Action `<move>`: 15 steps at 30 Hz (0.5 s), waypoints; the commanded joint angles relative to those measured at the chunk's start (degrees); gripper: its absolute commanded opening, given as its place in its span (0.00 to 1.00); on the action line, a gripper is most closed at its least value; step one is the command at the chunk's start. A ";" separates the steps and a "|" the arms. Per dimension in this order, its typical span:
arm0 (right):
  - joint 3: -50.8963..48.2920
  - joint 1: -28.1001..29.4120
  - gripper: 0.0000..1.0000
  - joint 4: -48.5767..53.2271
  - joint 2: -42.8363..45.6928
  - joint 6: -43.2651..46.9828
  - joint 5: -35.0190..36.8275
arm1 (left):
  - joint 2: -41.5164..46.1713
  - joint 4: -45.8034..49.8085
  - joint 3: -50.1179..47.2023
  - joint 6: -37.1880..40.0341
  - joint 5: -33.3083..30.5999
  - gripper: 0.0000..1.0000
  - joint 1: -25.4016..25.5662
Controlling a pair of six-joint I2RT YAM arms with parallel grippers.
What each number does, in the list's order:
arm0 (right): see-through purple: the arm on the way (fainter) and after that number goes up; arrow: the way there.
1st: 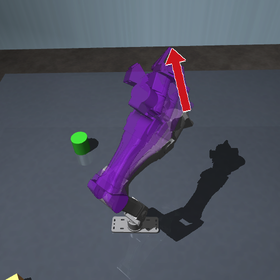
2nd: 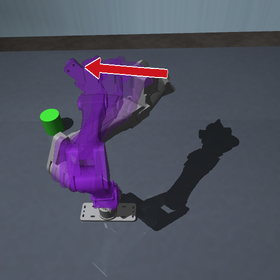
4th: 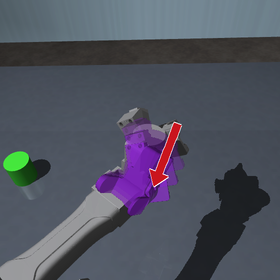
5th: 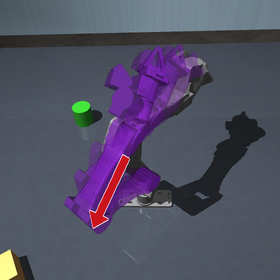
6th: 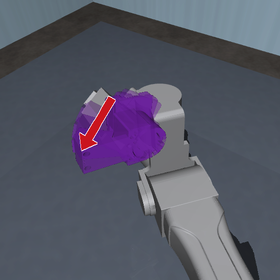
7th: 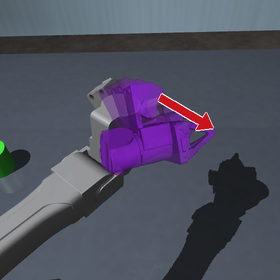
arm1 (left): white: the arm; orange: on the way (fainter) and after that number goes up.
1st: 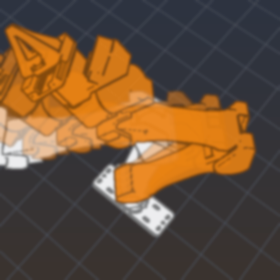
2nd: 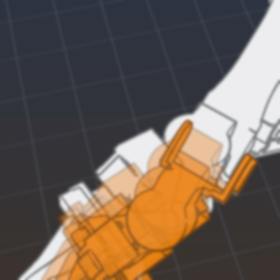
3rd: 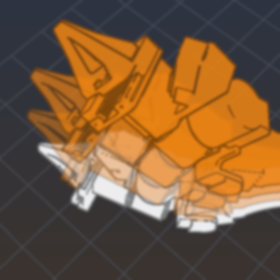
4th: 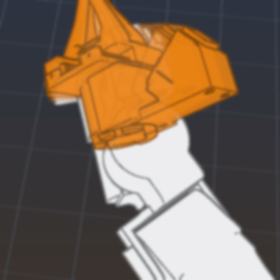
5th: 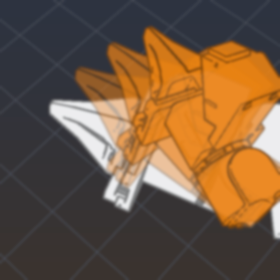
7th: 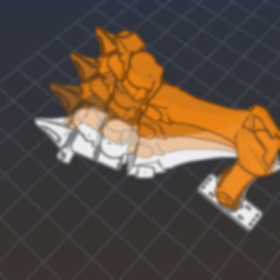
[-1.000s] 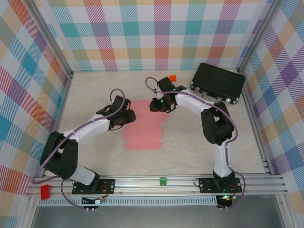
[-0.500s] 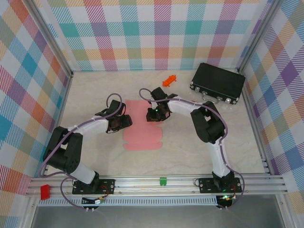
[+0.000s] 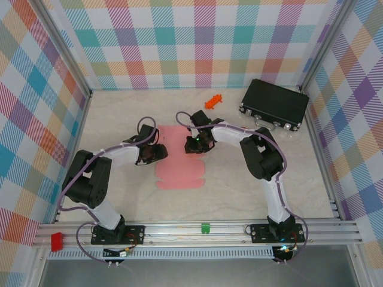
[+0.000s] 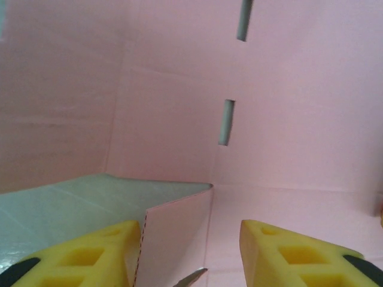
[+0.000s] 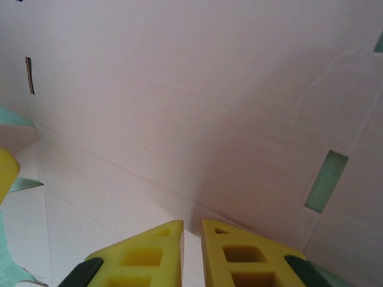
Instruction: Fold the paper box
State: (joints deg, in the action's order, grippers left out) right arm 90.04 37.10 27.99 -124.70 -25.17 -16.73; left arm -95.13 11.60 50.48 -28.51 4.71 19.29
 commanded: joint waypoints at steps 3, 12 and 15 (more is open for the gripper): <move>-0.01 0.42 0.17 -0.21 -1.42 -0.92 0.12 | 2.29 -0.83 1.26 3.70 2.98 0.44 -0.13; 0.55 0.60 0.17 -0.02 -1.60 -1.11 0.12 | 0.79 -0.68 3.46 7.34 6.83 0.38 1.83; 0.49 0.60 0.17 0.00 -1.66 -1.19 0.04 | -0.03 -0.54 4.40 7.87 7.11 0.35 2.83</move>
State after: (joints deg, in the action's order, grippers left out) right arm 90.06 37.21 27.83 -124.81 -25.69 -16.75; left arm -94.70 11.64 52.88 -22.55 9.67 21.17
